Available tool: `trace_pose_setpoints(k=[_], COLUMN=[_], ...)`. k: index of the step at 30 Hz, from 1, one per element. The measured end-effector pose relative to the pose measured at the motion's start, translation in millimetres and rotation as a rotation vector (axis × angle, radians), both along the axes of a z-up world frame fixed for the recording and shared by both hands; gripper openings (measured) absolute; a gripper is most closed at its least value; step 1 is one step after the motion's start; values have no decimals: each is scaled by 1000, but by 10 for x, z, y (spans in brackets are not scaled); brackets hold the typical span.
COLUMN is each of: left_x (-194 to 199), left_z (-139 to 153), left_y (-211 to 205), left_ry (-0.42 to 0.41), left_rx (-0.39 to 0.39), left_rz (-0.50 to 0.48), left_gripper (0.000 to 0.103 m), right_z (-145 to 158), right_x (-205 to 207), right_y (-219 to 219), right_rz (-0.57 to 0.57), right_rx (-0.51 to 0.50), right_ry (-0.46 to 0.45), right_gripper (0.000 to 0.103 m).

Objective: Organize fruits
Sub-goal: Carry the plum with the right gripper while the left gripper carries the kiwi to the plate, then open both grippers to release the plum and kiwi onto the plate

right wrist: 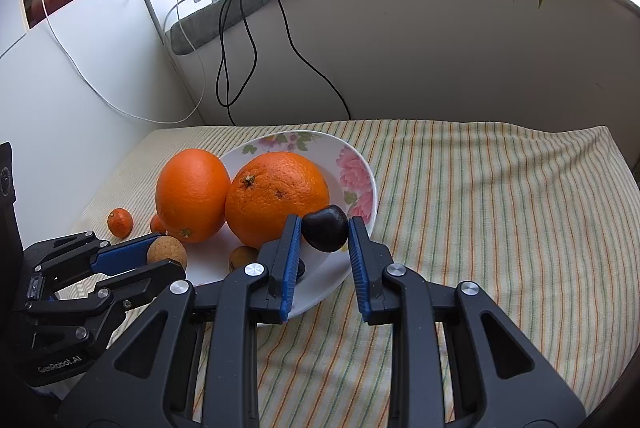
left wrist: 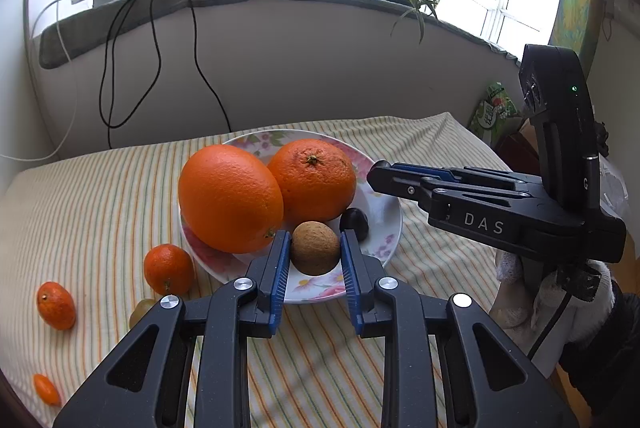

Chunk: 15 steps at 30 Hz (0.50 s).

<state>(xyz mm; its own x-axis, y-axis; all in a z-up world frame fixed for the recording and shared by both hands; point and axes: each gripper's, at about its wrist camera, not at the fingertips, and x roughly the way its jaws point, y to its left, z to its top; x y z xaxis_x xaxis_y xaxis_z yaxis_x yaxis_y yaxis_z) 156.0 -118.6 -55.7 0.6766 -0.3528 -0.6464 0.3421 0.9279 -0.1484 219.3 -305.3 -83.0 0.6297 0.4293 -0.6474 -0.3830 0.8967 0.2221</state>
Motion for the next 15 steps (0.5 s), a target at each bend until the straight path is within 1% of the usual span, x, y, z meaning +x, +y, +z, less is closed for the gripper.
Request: trace_pose_setpoints(k=[3,5,7,9,11,12,13,14,15], left_x=[-3,-1,-1,-4,-10,-12,-18,-28,-36], left_z=[9,12,12,13,15,19,24,30,37], left_y=[-3,2,4,8,13,12,10,7,5], left_ry=[-2,-2,-2,-3,-4,-5,-7,-11,-16], left_rx=[2,2,1,2,0,0,0,2,4], left_rz=[0,-1,0,1,0,0,1,3,3], left_gripper=[24,24,24,24,25,29,34,37,41], right_z=[1,4,20,41,57,65,72,80,91], right_x=[-1,-3,-13,-22,-29,-30,-33,-40,-50], right_y=[6,12,8,8,11,11,12,12,10], right_rz=[2,-2,-7,-9,-6,-7,-8,-10,-11], right_rx=[-5,-8,-10,-7,-8,-11,-12,-12,-11], right_ry=[-1,-3,-11,-19,-21,-22,-24,-26,-31], right_gripper=[26,29,47,51,52,52,55,57,63])
